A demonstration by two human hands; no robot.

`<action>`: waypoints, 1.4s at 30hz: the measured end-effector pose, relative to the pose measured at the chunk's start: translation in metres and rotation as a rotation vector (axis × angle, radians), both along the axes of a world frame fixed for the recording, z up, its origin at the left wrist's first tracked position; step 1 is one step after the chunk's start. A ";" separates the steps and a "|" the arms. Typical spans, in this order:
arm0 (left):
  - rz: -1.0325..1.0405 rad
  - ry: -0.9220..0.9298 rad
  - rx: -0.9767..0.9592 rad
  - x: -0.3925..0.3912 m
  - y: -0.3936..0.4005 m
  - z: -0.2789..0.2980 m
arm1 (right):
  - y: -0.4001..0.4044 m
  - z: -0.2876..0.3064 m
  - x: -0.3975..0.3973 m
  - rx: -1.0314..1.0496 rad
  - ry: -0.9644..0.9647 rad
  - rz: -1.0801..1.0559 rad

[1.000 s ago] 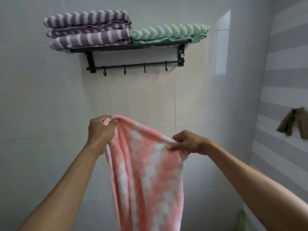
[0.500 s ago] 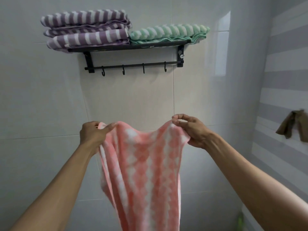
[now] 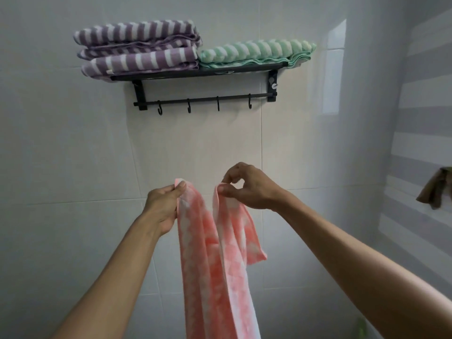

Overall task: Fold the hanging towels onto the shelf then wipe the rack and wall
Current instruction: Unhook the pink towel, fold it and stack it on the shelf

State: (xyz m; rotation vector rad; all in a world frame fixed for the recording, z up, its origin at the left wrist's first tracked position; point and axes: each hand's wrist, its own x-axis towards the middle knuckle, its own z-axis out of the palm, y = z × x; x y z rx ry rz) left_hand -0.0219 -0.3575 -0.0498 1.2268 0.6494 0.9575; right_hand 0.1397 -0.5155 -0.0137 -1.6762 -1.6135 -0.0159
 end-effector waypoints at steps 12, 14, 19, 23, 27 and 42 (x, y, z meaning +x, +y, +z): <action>-0.340 -0.026 0.095 0.005 -0.047 0.003 | 0.031 -0.007 -0.024 0.170 0.210 -0.094; -0.350 -0.051 0.062 0.005 -0.046 0.001 | 0.033 -0.009 -0.021 0.181 0.234 -0.130; -0.332 -0.036 0.183 0.005 -0.048 -0.004 | 0.030 -0.010 -0.017 0.141 0.272 -0.085; -0.087 -0.007 0.262 0.009 -0.040 0.001 | 0.019 -0.014 -0.001 -0.059 0.354 0.084; 0.051 -0.058 0.294 -0.002 -0.014 0.015 | 0.008 -0.052 0.030 -0.392 0.373 0.078; 0.388 0.178 0.425 -0.060 0.067 -0.008 | -0.011 -0.039 0.082 -0.351 -0.424 -0.384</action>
